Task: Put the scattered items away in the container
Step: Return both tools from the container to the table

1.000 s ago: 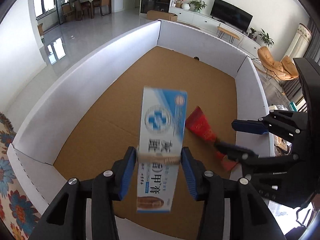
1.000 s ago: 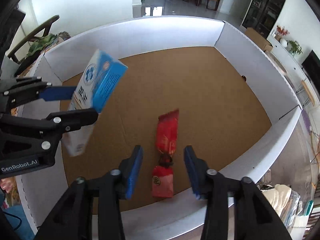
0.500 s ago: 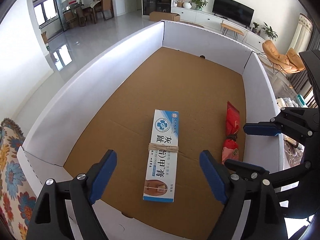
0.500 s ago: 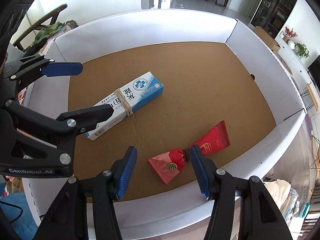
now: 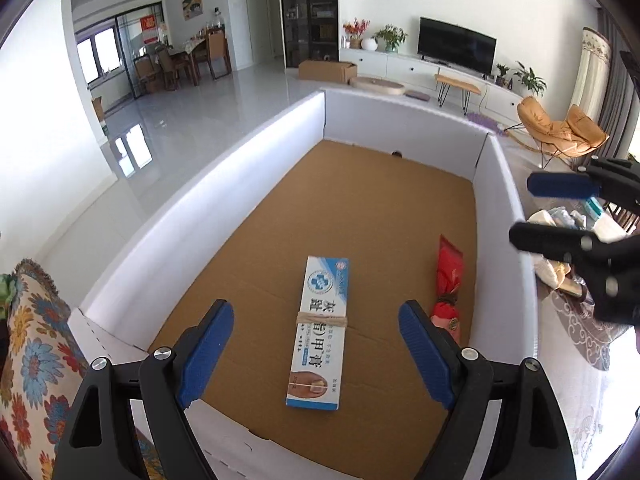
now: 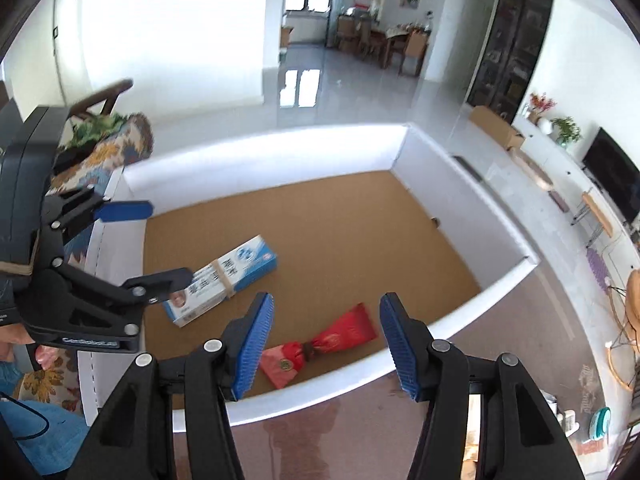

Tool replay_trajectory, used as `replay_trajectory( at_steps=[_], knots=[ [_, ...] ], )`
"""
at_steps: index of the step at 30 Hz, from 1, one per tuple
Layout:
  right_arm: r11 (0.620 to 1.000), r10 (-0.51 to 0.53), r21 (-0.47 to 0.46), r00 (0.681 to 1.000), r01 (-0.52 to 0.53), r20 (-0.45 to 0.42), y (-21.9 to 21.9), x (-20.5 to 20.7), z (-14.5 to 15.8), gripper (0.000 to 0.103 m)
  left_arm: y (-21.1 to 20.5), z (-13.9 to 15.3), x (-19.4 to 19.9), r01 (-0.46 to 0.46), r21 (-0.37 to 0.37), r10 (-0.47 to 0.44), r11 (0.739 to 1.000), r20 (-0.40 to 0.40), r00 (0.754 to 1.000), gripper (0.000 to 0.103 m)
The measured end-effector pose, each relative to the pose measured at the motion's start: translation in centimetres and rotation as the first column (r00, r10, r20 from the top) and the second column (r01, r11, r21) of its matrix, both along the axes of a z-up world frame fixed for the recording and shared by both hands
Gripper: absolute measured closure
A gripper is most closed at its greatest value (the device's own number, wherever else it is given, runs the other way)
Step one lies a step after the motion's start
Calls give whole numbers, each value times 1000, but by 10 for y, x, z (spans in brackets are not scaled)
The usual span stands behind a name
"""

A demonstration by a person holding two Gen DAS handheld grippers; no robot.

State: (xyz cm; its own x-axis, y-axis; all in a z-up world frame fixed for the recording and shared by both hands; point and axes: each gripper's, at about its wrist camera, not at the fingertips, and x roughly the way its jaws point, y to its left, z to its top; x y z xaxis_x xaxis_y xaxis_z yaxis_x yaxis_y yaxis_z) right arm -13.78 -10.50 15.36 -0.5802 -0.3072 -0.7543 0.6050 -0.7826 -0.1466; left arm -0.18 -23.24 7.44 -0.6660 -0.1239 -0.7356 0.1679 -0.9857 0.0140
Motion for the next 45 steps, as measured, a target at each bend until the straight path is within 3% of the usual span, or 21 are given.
replay_trajectory(
  at_steps=[2, 4, 7, 9, 13, 16, 20, 25, 30, 32, 36, 45],
  knots=[
    [995, -92, -35, 994, 91, -50, 38, 4, 13, 39, 18, 20, 8, 42, -13, -43, 999, -48, 998, 19],
    [976, -209, -85, 975, 202, -72, 86, 13, 14, 38, 39, 36, 18, 98, -11, -98, 995, -87, 991, 12],
    [907, -410, -131, 910, 400, -55, 162, 32, -9, 38, 81, 51, 29, 198, 7, -195, 980, -123, 973, 0],
    [854, -513, -119, 858, 507, -22, 208, 53, -36, 38, 111, 51, 36, 276, 23, -271, 961, -121, 955, 0],
    [766, -641, -33, 766, 643, 40, 283, 101, -93, 38, 173, 17, 31, 404, 69, -404, 912, -17, 915, 0],
    [731, -680, -20, 730, 683, 68, 314, 129, -116, 38, 210, -25, 16, 437, 98, -445, 894, 85, 892, 0],
    [726, -686, -8, 725, 688, 70, 323, 145, -126, 38, 238, -67, -7, 419, 120, -434, 900, 174, 884, 0],
    [724, -688, 2, 723, 690, 61, 321, 148, -137, 38, 262, -91, -28, 412, 85, -420, 907, 213, 882, 0],
    [688, -722, -41, 689, 725, 66, 324, 150, -139, 36, 277, -107, -48, 411, 65, -414, 909, 238, 879, 0],
    [674, -735, -36, 675, 737, 66, 326, 150, -140, 30, 278, -114, -56, 403, 71, -408, 912, 248, 879, 0],
    [651, -750, -64, 653, 757, 105, 335, 150, -142, 25, 277, -115, -72, 384, 68, -389, 921, 215, 896, 0],
    [647, -754, -54, 649, 760, 99, 335, 149, -142, 24, 281, -114, -132, 383, 83, -392, 920, 208, 896, 0]
  ],
)
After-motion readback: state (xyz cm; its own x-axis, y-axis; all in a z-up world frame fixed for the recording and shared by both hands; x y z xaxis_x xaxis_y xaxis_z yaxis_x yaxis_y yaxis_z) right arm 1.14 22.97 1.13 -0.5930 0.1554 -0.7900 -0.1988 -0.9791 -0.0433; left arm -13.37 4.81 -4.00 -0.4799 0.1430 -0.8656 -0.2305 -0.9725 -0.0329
